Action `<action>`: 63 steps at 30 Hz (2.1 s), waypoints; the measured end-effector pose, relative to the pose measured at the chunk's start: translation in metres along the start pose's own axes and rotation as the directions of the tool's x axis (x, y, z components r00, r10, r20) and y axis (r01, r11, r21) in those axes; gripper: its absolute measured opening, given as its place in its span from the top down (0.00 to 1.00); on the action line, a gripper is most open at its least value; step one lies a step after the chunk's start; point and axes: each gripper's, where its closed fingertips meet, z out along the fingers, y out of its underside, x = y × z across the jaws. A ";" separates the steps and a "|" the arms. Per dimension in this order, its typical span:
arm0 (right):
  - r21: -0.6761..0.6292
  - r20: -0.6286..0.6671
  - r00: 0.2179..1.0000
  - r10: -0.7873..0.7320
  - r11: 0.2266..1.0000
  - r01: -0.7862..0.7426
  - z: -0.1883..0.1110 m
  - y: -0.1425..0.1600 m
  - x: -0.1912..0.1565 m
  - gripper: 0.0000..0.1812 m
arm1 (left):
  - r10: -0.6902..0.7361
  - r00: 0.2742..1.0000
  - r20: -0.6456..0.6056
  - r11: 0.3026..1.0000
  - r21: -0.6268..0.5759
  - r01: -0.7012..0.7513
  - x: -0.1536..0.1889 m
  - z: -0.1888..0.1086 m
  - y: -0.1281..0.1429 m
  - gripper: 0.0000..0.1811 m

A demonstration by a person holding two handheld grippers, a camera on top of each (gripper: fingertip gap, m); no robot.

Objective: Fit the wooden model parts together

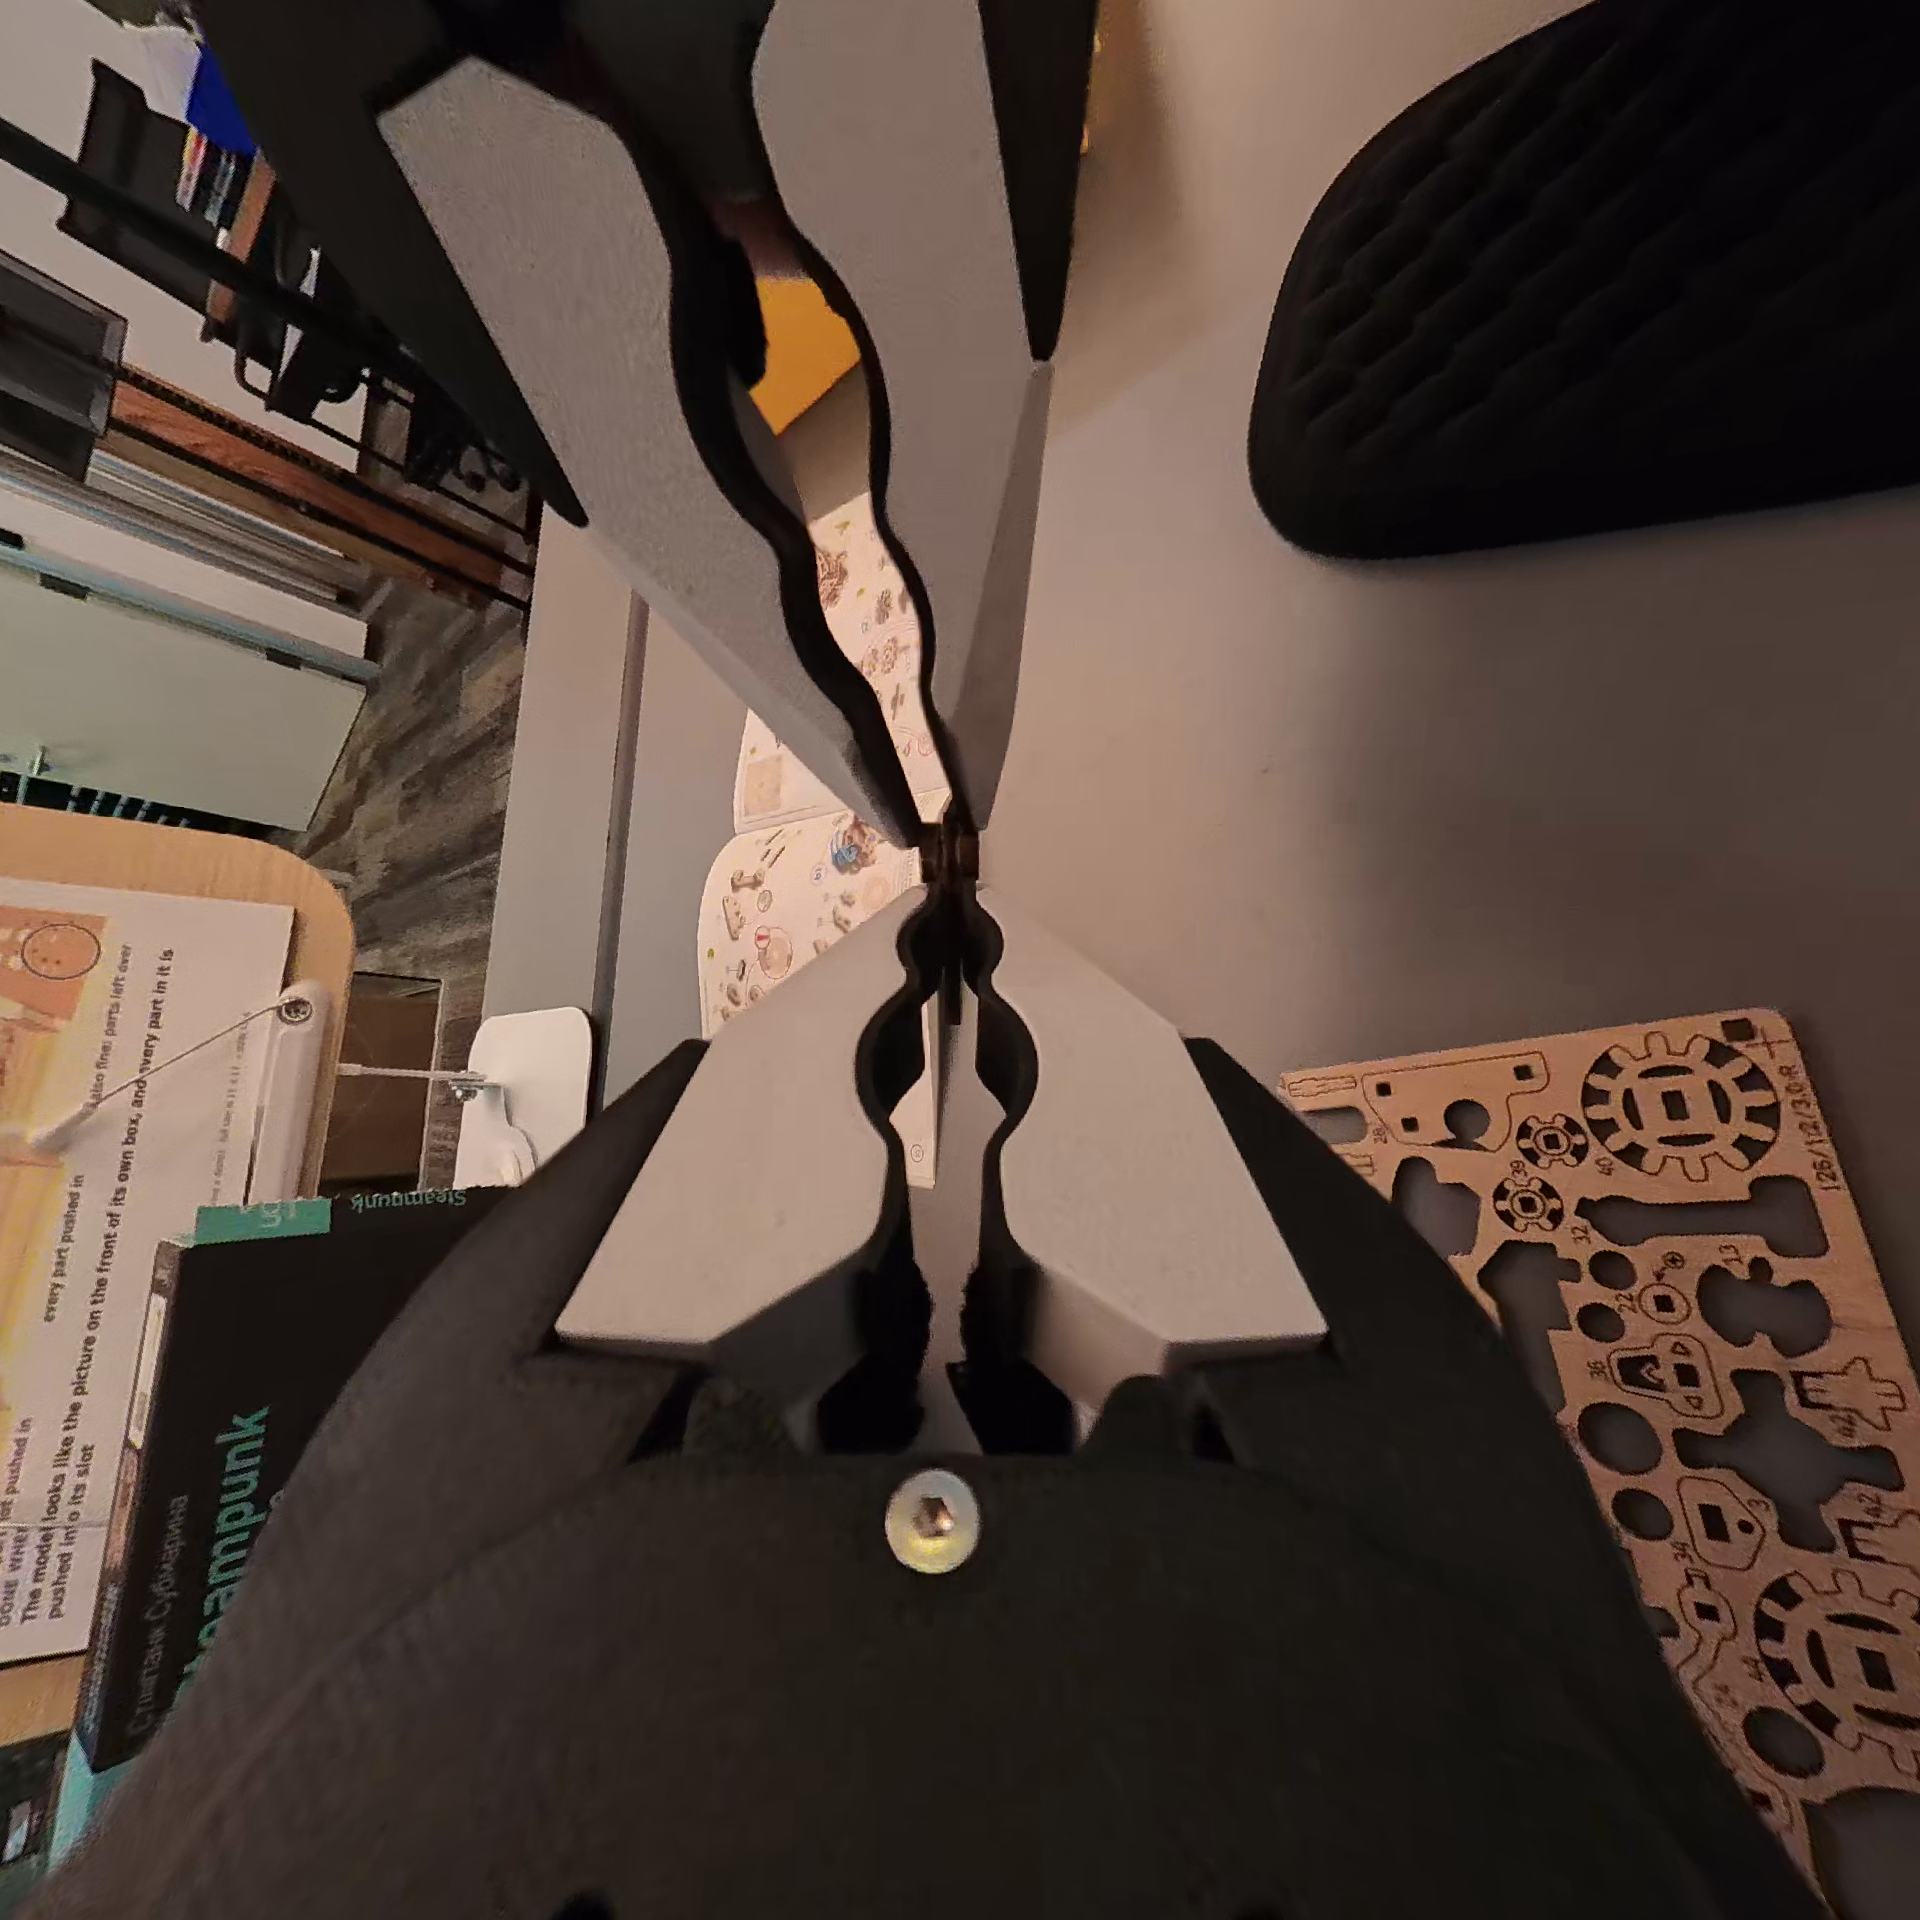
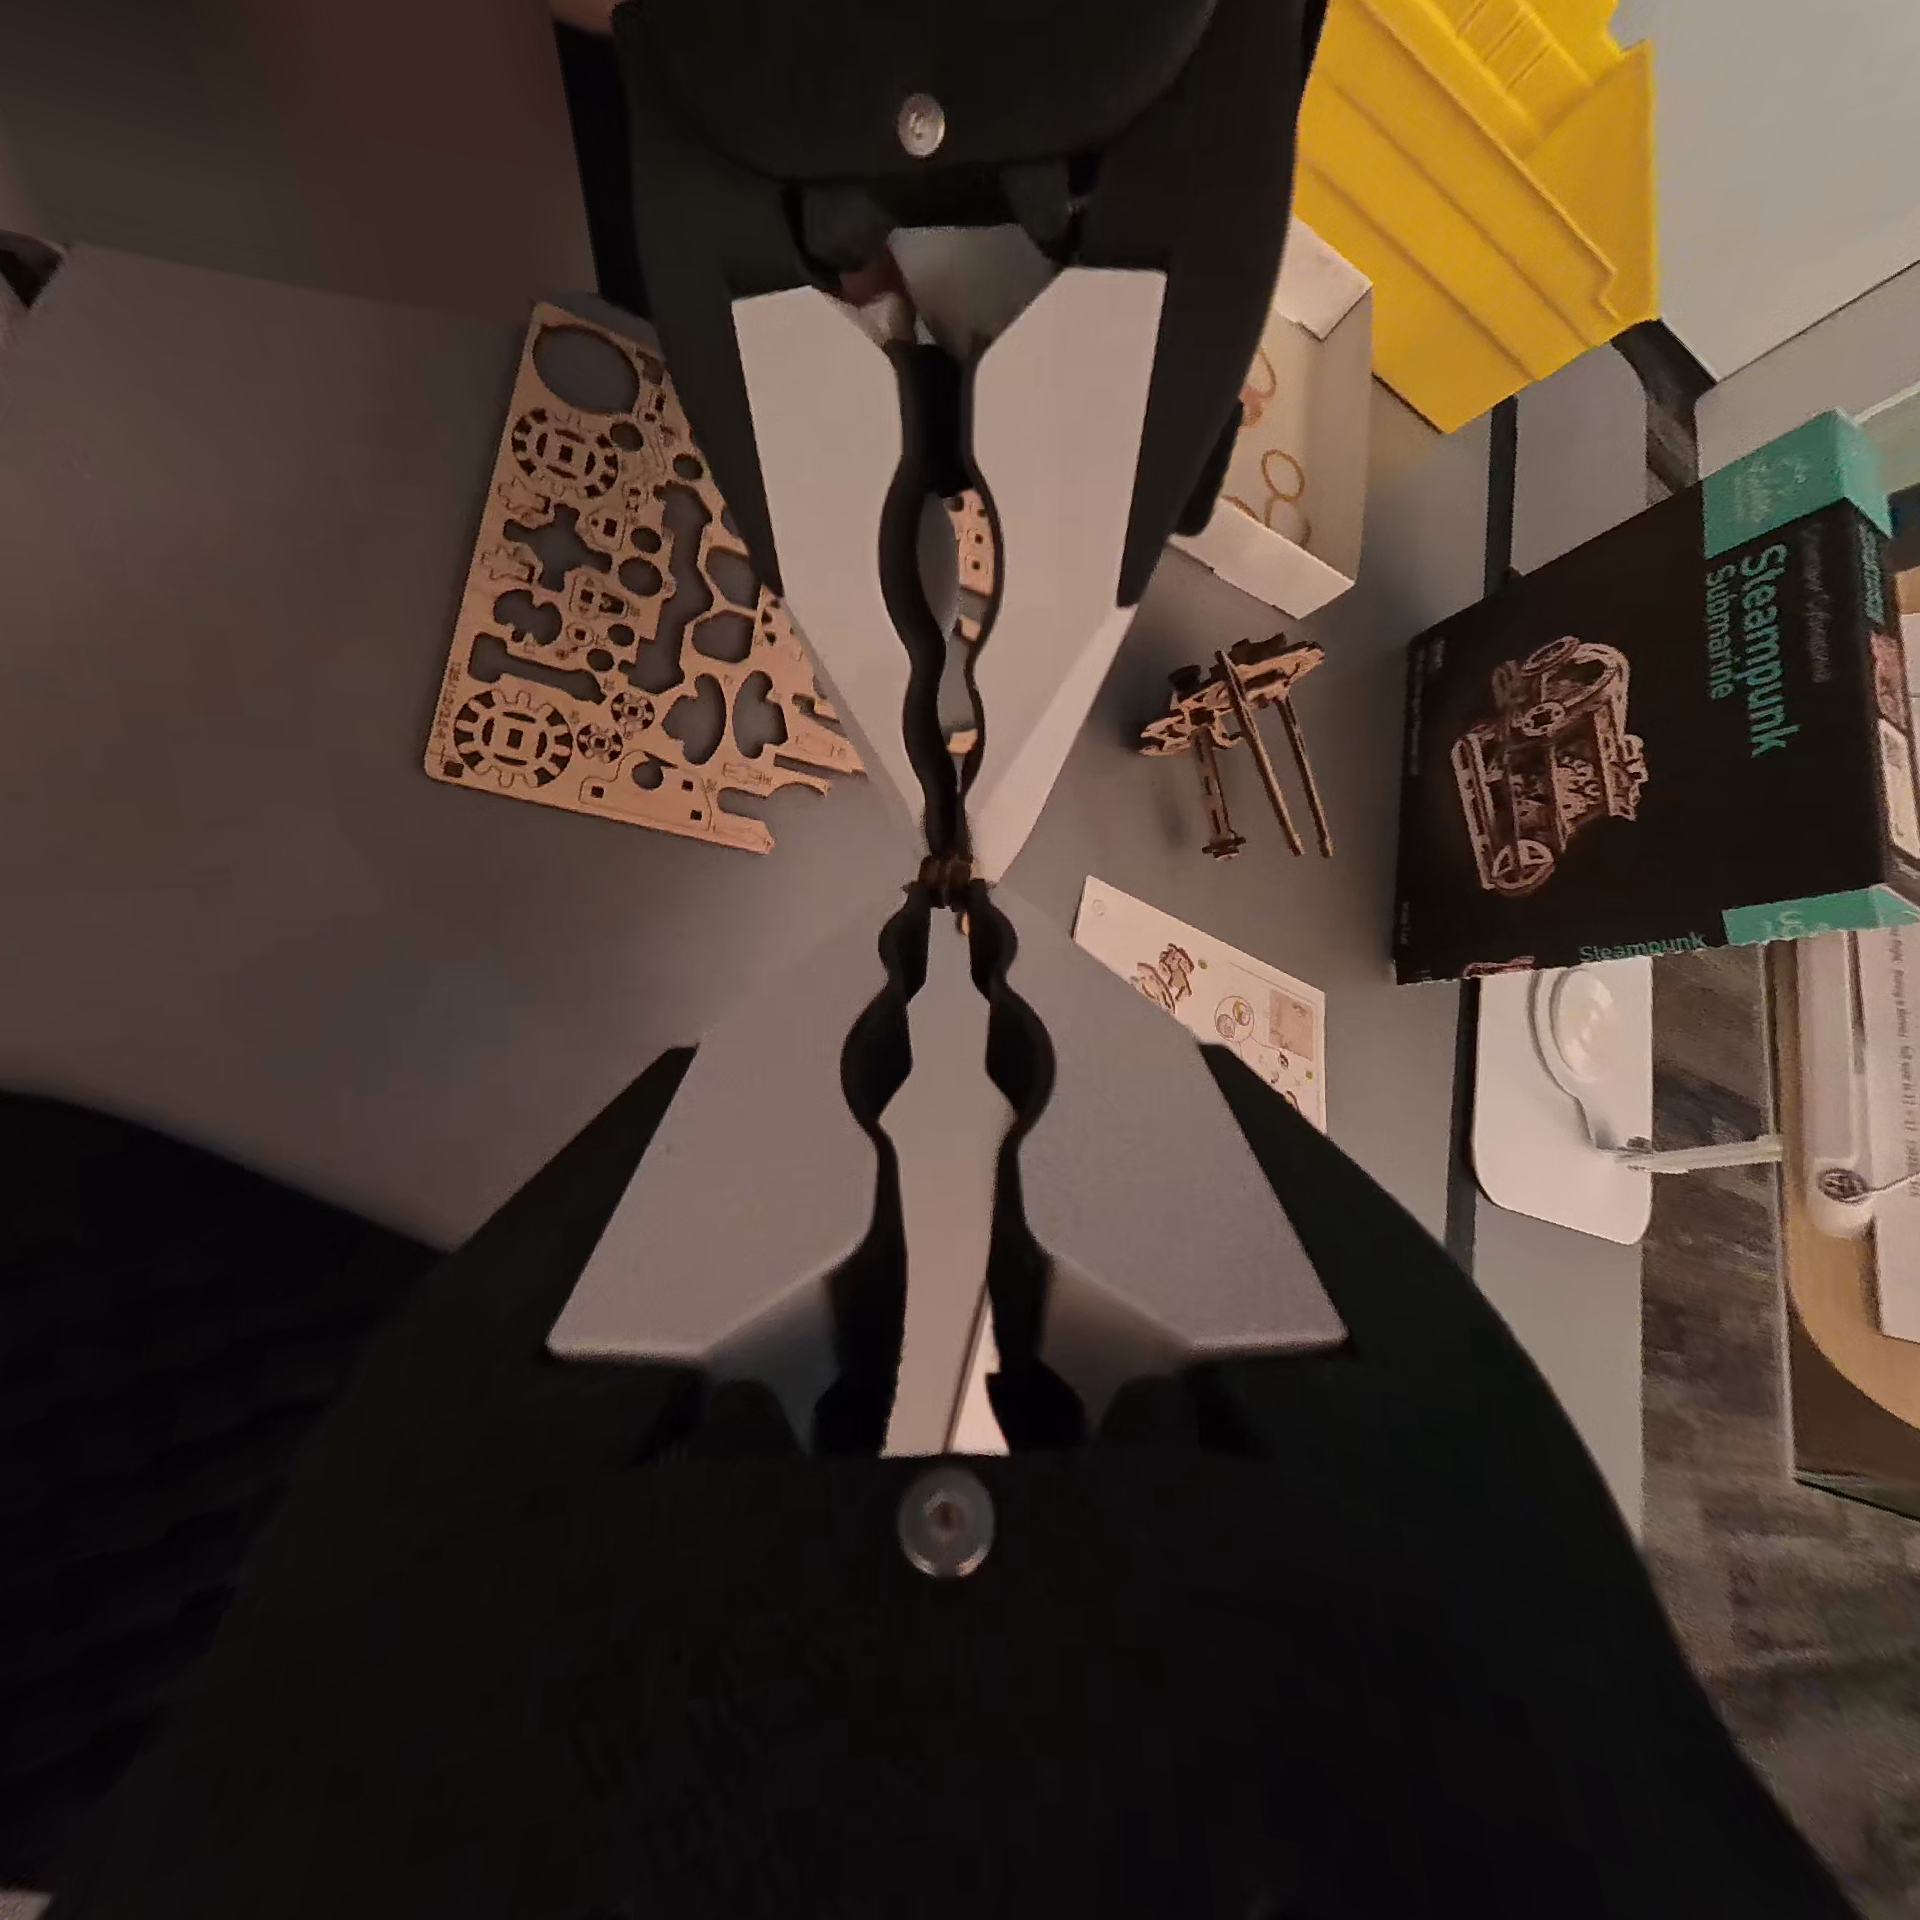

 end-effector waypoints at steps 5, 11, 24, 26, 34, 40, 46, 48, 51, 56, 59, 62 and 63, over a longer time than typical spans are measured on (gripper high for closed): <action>-0.089 0.019 0.997 -0.081 0.993 0.082 0.003 0.004 -0.010 0.97 | 0.019 1.000 -0.005 1.000 -0.019 -0.019 0.006 0.004 0.000 0.95; -0.083 0.034 0.987 -0.157 0.984 0.160 0.007 0.007 -0.013 0.97 | 0.147 0.989 0.015 0.988 -0.047 -0.146 0.011 0.007 0.003 0.98; 0.007 0.140 0.986 -0.095 0.995 0.095 0.013 0.008 -0.022 0.98 | 0.045 0.992 -0.115 0.996 -0.068 -0.053 0.023 0.008 0.007 0.99; 0.032 0.161 0.983 -0.083 0.996 0.079 0.013 0.008 -0.024 0.98 | 0.040 0.991 -0.130 0.996 -0.069 -0.049 0.025 0.009 0.007 0.99; 0.108 0.243 0.967 -0.077 0.993 0.052 0.015 0.008 -0.033 0.97 | -0.001 0.976 -0.220 0.999 -0.050 -0.010 0.037 0.008 0.006 1.00; 0.106 0.237 0.971 -0.017 0.994 -0.008 0.014 0.008 -0.028 0.97 | -0.007 0.979 -0.202 0.999 -0.041 -0.002 0.032 0.008 0.006 1.00; -0.094 0.072 0.997 -0.027 0.995 0.034 0.020 0.014 -0.013 0.96 | -0.064 0.989 -0.136 0.994 -0.091 0.052 0.019 0.012 0.017 1.00; -0.172 0.051 0.997 -0.063 0.983 0.071 0.022 0.015 -0.014 0.97 | -0.085 0.985 -0.152 0.992 -0.101 0.070 0.021 0.013 0.018 1.00; -0.256 0.035 0.994 -0.100 0.961 0.105 0.024 0.018 -0.016 0.97 | -0.086 0.984 -0.158 0.991 -0.117 0.068 0.023 0.014 0.020 1.00; -0.235 0.071 0.985 -0.159 0.957 0.172 0.023 0.019 -0.021 0.97 | -0.101 0.976 -0.194 0.991 -0.103 0.083 0.028 0.016 0.018 1.00; -0.164 0.100 0.989 -0.113 0.978 0.128 0.022 0.017 -0.023 0.97 | -0.092 0.975 -0.200 0.993 -0.088 0.076 0.029 0.014 0.016 1.00; -0.134 0.108 0.985 -0.135 0.980 0.149 0.022 0.018 -0.022 0.97 | -0.093 0.976 -0.198 0.993 -0.089 0.076 0.029 0.015 0.016 1.00; -0.132 0.107 0.983 -0.149 0.978 0.162 0.023 0.019 -0.022 0.97 | -0.092 0.976 -0.198 0.993 -0.097 0.074 0.029 0.015 0.017 1.00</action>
